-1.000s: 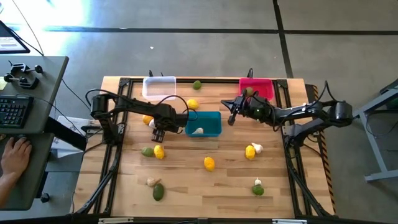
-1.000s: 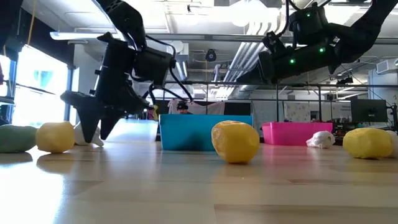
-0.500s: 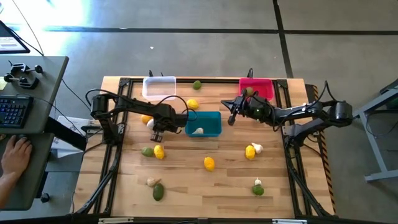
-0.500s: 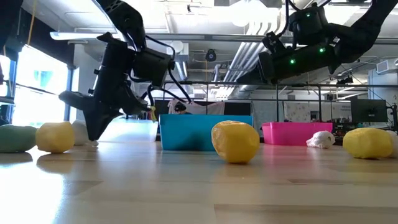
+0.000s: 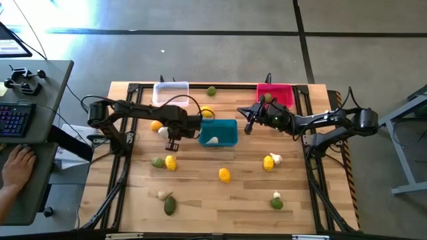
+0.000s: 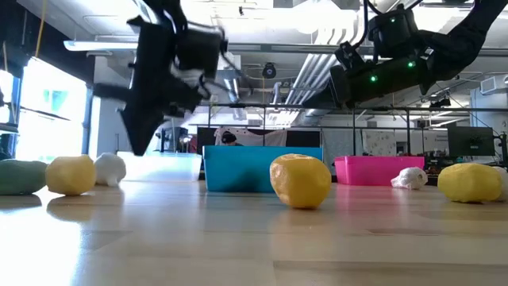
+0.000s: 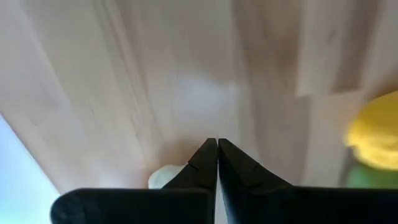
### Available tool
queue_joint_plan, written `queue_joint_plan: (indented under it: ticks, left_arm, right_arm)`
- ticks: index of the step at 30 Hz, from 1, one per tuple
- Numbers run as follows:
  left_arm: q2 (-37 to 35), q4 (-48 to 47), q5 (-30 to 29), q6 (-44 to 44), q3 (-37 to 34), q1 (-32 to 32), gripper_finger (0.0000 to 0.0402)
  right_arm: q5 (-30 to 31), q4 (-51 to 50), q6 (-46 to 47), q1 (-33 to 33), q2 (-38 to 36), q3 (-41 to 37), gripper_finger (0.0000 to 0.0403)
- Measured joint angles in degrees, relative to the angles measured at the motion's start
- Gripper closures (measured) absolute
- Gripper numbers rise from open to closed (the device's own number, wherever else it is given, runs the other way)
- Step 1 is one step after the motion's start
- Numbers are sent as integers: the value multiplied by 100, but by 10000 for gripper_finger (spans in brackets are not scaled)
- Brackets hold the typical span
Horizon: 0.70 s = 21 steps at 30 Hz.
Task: Sort produce into baskets
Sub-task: Put the garlic into the blue bin
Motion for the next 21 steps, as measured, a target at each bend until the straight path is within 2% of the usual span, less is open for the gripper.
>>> queue_joint_plan:
  ticks: [3, 8, 12, 21]
  left_arm:
    - [-191, 20, 211, -61, 149, 0, 401]
    - [-299, -74, 1, 176, 158, -67, 377]
    - [-276, -69, 5, 508, 69, -101, 329]
    - [-269, 191, -201, 1363, -658, -236, 215]
  right_arm:
    - [0, 2, 0, 0, 0, 0, 403]
    - [-2, -35, 47, 0, 0, 0, 403]
    - [-2, -85, 179, 0, 0, 0, 403]
    - [-4, -212, 234, 7, 0, 0, 403]
